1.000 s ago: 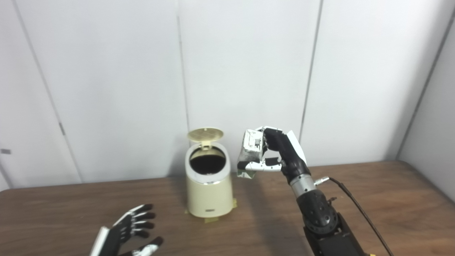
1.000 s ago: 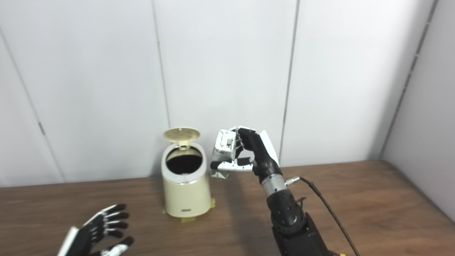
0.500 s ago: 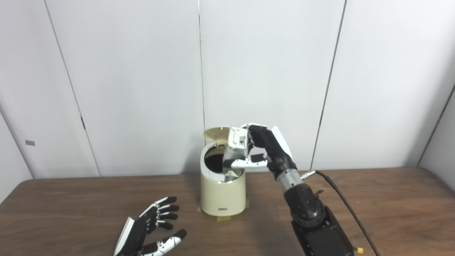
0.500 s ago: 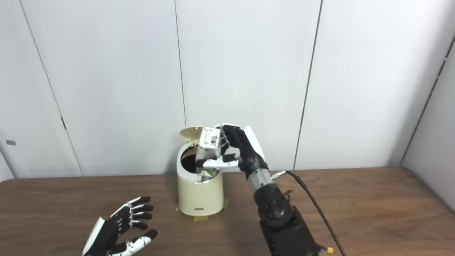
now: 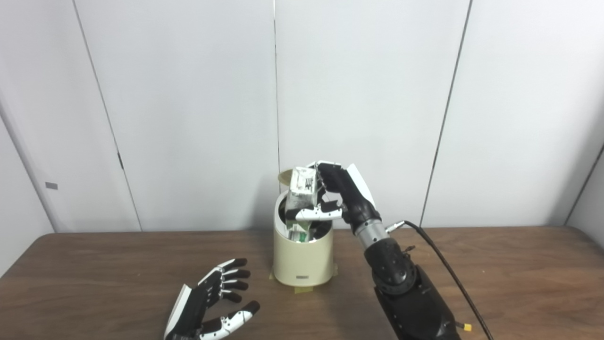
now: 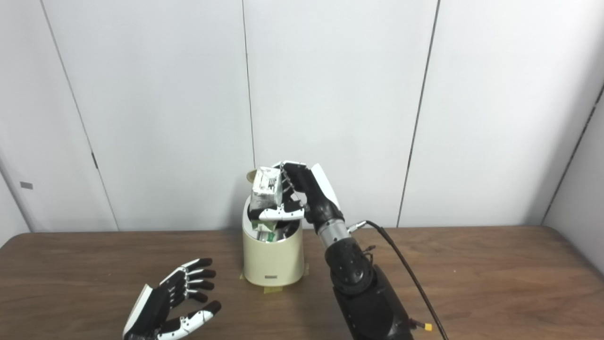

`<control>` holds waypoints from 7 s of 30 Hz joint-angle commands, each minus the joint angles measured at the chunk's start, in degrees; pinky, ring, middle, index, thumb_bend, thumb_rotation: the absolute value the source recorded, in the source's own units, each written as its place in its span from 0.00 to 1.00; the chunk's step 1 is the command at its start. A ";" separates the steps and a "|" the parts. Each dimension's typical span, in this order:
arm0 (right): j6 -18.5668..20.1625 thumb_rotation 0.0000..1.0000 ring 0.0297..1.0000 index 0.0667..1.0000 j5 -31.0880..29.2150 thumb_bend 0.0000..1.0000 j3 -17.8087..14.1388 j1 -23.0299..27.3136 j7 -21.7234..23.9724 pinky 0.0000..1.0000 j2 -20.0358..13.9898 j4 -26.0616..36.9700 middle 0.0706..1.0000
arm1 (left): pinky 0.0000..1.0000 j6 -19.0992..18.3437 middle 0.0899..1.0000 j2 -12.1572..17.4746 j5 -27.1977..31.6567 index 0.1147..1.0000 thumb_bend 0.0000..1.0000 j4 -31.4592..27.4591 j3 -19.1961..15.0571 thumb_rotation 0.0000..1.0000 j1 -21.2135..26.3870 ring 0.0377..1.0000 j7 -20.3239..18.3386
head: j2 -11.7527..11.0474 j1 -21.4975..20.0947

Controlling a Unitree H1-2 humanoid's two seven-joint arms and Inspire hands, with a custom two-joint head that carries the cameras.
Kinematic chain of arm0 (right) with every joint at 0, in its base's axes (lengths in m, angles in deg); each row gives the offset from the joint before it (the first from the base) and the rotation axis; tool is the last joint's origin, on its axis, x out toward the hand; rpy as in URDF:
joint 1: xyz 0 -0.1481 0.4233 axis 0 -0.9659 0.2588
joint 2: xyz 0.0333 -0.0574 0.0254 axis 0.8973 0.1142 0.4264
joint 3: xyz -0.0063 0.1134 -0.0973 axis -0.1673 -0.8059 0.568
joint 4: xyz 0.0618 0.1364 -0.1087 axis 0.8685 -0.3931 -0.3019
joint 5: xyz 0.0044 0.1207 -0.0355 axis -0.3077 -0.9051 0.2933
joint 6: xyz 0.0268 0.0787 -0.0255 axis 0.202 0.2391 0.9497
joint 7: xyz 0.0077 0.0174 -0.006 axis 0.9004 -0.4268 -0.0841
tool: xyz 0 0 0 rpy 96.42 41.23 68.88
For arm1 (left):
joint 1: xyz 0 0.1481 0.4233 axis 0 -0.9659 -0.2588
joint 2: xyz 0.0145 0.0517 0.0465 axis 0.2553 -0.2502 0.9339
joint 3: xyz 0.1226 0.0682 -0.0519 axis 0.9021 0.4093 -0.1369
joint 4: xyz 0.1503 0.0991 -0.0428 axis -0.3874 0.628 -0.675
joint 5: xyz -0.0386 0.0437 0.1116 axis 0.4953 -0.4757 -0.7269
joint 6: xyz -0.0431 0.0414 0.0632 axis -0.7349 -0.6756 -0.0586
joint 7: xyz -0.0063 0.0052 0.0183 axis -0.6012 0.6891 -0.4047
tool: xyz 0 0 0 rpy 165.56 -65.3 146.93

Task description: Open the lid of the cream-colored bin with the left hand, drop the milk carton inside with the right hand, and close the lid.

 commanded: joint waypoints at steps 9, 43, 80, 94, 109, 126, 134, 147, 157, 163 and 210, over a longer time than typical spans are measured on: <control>-11.67 0.00 0.38 0.50 3.52 0.51 1.34 7.63 -4.71 0.30 -1.45 -5.94 0.44 | 0.59 1.15 0.72 -1.81 -1.16 0.78 0.65 0.08 1.10 0.18 -0.77 0.67 1.05 | 0.30 0.63; -14.71 0.00 0.38 0.49 6.18 0.52 15.04 13.60 -19.29 0.32 -7.41 -16.46 0.44 | 0.56 1.05 0.72 -2.20 -0.85 0.78 0.63 -0.74 1.74 0.14 -1.51 0.66 0.48 | 1.02 1.28; -5.17 0.05 0.70 0.71 10.89 0.87 13.29 8.29 -3.60 0.58 -9.68 -11.82 0.71 | 0.57 -0.40 0.73 -1.87 -0.73 0.77 0.64 -1.66 1.71 0.16 -1.78 0.66 -0.29 | 2.48 0.79; -9.00 0.05 0.63 0.69 11.28 0.85 10.42 6.94 -5.99 0.58 -9.40 -9.80 0.66 | 0.57 0.00 0.73 -1.73 -1.06 0.78 0.64 -1.28 1.78 0.16 -1.52 0.67 -0.19 | 2.34 1.03; -14.46 0.03 0.33 0.58 1.89 0.78 1.63 -4.24 -7.08 0.23 -8.81 11.46 0.49 | 0.57 0.48 0.73 -1.20 -0.80 0.78 0.63 -0.85 1.69 0.16 -1.54 0.66 -0.38 | 2.17 0.55; -6.26 0.15 0.52 0.69 -10.82 0.82 -5.21 -19.38 4.02 0.40 -10.86 23.61 0.68 | 0.59 -0.16 0.72 -0.90 -1.04 0.78 0.64 -1.67 1.60 0.19 -1.38 0.67 -0.07 | 2.44 1.22; -4.66 0.23 0.68 0.75 -18.95 0.85 -6.84 -25.52 8.34 0.57 -9.21 26.07 0.75 | 0.59 -0.39 0.73 -0.61 -0.32 0.78 0.64 -4.51 0.75 0.18 -1.58 0.68 -0.04 | 2.94 1.95; -3.26 0.19 0.70 0.76 -18.74 0.81 -7.18 -29.58 8.18 0.59 -4.74 27.10 0.77 | 0.65 -3.98 0.83 1.30 -3.56 0.79 0.70 -7.10 -0.09 0.31 4.32 0.80 -0.42 | 2.49 3.08; -3.51 0.15 0.69 0.75 -17.07 0.79 -7.17 -30.27 7.78 0.56 -3.37 26.30 0.76 | 0.76 -11.41 0.91 6.79 -3.58 0.93 0.85 -5.57 0.08 0.36 19.83 0.90 -5.65 | 2.38 2.84; -2.28 0.16 0.69 0.76 -17.52 0.80 -7.62 -30.58 7.82 0.55 -3.31 26.35 0.76 | 0.85 -14.80 0.95 8.19 -4.87 0.98 0.86 -3.27 1.32 0.37 27.28 0.95 -7.78 | 2.21 2.78; -1.25 0.25 0.66 0.67 -11.90 0.80 -5.07 -30.15 7.19 0.55 -1.09 25.03 0.73 | 1.00 -7.71 0.81 14.62 -24.37 0.77 0.97 12.97 17.21 0.32 44.94 1.00 -17.82 | 1.16 -0.58</control>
